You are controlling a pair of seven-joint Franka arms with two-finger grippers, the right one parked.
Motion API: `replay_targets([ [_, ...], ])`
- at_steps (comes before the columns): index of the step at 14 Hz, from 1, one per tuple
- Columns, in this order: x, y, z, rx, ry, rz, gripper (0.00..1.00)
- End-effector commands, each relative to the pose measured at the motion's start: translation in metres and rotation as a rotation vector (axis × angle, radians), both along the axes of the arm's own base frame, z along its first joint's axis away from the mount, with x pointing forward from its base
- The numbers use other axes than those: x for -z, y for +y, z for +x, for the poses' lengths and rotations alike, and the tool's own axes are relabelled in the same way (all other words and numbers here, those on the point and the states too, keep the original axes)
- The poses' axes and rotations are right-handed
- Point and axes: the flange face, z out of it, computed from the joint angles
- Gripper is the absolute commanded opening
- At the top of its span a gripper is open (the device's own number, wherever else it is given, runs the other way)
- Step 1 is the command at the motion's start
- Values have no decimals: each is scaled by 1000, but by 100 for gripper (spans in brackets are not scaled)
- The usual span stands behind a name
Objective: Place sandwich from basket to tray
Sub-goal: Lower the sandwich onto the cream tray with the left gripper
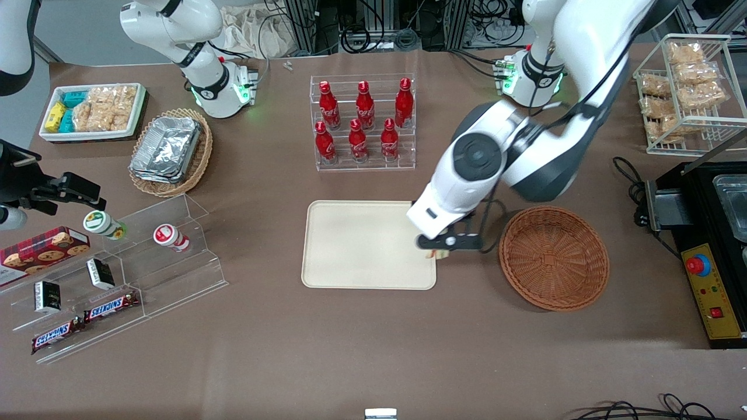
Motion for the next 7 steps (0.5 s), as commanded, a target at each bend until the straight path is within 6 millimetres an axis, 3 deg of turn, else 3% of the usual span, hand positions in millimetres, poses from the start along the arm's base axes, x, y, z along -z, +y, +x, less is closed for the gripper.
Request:
replay_targets([
  [1,52,-2,4,62,36,2,0],
  [3,87,-3,3,110,49,40,0],
  [7,123,-13,4,118,43,14,0],
])
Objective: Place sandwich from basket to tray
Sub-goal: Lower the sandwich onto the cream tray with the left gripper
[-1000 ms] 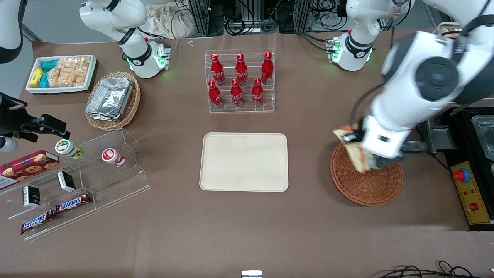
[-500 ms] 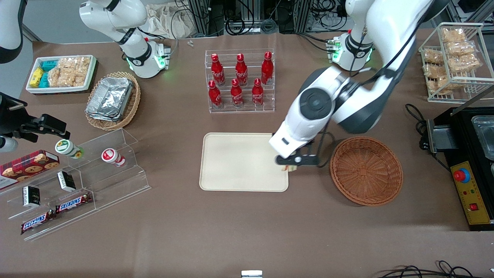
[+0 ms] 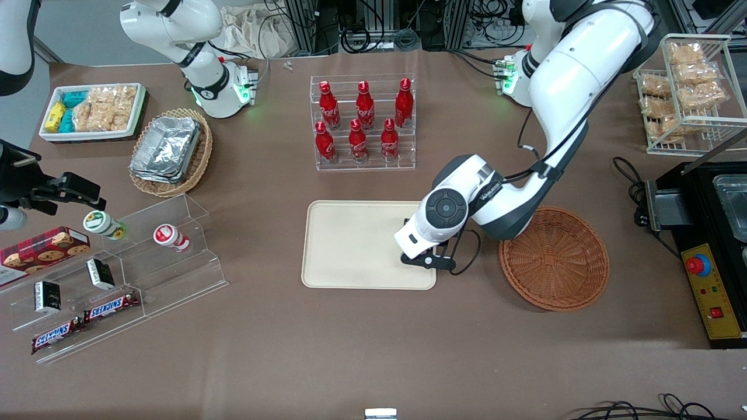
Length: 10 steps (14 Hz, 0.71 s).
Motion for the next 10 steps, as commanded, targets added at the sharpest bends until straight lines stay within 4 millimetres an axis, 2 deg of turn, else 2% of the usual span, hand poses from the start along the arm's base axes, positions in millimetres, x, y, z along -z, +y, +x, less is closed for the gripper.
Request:
replay_targets([
  [1,7,-12,-2,23,-26,-13,0],
  [4,24,-12,-1,15,-24,-5,0],
  [7,30,-12,-1,17,-19,-3,1],
  [10,40,-22,-8,30,-13,-1,13],
])
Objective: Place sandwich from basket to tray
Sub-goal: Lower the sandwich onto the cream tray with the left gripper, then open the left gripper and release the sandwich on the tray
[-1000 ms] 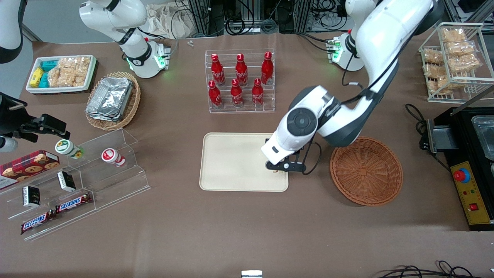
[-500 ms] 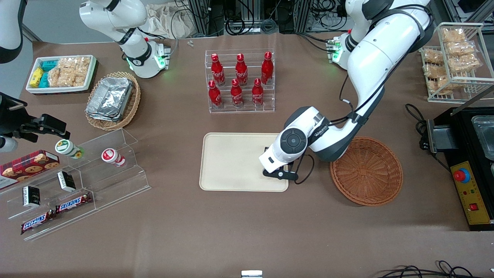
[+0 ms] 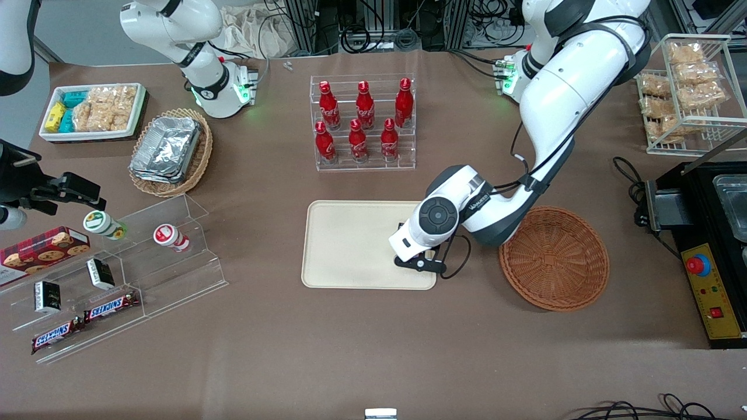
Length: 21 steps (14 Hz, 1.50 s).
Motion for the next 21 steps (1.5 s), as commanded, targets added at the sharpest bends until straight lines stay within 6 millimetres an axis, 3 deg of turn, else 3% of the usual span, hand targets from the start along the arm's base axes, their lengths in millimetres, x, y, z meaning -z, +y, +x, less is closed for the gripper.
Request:
replay_targets([
  [1,13,-12,-4,4,-17,12,22],
  [5,20,-11,-1,-37,-38,20,63],
  [7,20,-10,-1,-42,-37,21,100],
  [10,-6,1,9,-68,-49,25,100],
  [12,-46,29,21,-94,-50,73,100],
  [14,-99,58,31,-151,-47,47,100],
  [17,-161,76,28,-172,-89,64,100],
  [21,-202,110,37,-230,-121,46,100],
])
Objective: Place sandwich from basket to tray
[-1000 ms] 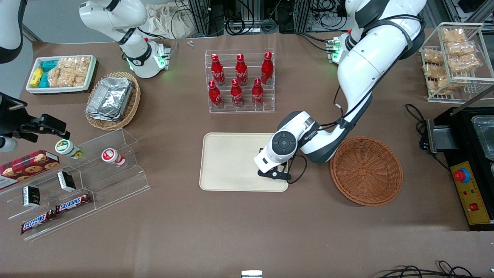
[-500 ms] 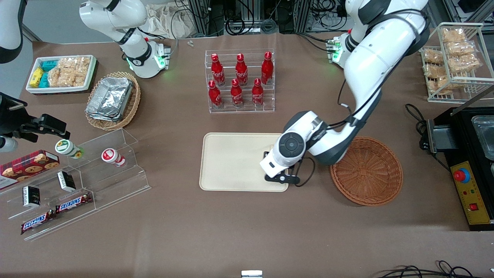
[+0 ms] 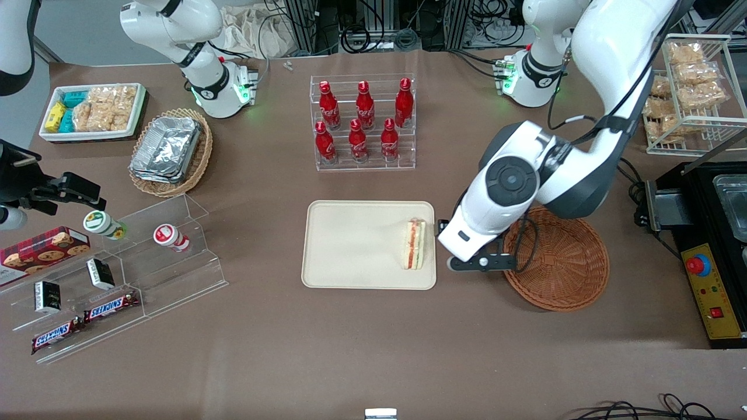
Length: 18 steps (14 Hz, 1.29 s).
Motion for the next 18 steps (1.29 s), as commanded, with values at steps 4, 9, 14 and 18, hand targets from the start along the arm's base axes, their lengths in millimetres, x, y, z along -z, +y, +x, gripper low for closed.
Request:
replay_targets([
  [4,-30,55,2,8,13,35,100],
  [9,-67,112,-2,128,52,61,100],
  [14,-88,234,-17,241,39,-9,100],
  [18,-85,271,-21,293,35,-5,100],
])
